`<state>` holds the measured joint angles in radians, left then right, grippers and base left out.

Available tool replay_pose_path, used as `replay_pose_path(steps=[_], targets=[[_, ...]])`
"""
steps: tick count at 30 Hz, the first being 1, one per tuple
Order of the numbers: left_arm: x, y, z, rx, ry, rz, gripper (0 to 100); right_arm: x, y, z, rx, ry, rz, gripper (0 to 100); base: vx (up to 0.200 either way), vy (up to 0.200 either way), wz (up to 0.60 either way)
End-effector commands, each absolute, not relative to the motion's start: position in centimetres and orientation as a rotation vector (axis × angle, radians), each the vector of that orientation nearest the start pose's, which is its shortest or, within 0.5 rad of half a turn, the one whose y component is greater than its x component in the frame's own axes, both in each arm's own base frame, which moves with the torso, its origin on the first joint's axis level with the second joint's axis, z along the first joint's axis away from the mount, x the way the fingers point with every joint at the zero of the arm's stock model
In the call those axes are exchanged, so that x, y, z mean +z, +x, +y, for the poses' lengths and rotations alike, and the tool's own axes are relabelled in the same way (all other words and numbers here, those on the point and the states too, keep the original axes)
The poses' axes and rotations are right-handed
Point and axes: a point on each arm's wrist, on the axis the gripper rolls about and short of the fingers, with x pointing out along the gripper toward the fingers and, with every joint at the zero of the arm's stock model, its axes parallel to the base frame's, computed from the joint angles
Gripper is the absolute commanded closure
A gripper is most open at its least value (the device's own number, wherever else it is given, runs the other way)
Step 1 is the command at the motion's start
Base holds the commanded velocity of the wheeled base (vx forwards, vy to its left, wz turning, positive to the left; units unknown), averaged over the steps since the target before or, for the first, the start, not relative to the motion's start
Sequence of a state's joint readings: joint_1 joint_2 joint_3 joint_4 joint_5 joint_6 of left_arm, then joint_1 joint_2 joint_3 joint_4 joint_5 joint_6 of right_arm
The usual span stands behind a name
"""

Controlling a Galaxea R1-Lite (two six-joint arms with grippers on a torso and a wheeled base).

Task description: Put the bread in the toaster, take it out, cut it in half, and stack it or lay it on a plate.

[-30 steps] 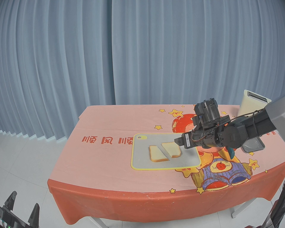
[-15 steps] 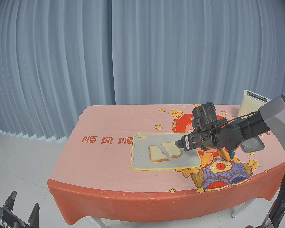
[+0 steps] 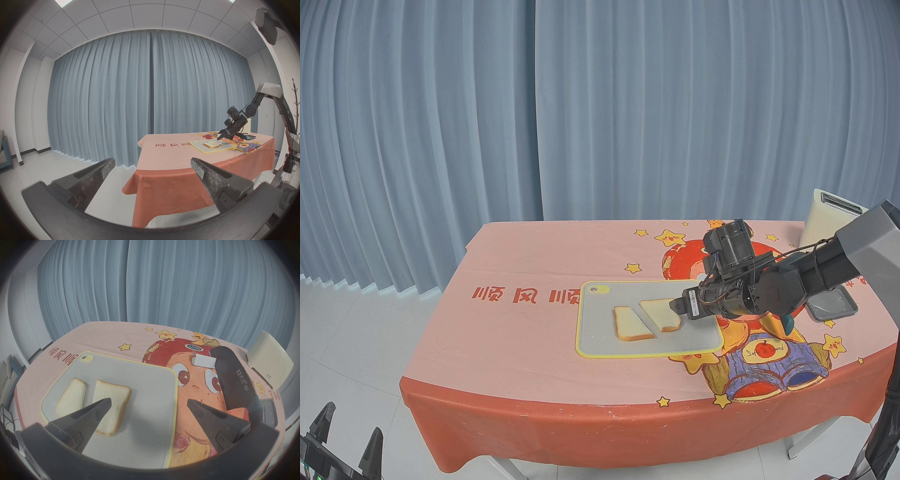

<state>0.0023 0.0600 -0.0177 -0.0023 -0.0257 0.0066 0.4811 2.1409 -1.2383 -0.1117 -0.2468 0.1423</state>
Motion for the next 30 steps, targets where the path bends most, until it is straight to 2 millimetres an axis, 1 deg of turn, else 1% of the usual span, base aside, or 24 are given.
replay_pose_path(steps=[1,5,14,25,30], targets=[[7.7,-1.8,-0.1,-0.023,0.007,0.058,0,8.7,36.1,18.0,0.164,-0.147,0.758,0,0.000,0.000,0.00],[7.7,-1.8,-0.1,-0.023,0.007,0.060,0,8.6,36.1,17.9,0.161,-0.147,0.759,0,0.000,0.000,0.00],[7.7,-1.8,-0.1,-0.023,0.005,0.058,0,7.6,36.2,18.2,0.163,-0.157,0.780,0,0.000,0.000,0.00],[7.7,-1.8,-0.1,-0.023,0.007,0.060,0,7.4,36.1,18.3,0.166,-0.162,0.787,0,0.000,0.000,0.00],[7.7,-1.8,-0.1,-0.023,0.007,0.058,0,7.0,36.2,18.4,0.165,-0.166,0.797,0,0.000,0.000,0.00]])
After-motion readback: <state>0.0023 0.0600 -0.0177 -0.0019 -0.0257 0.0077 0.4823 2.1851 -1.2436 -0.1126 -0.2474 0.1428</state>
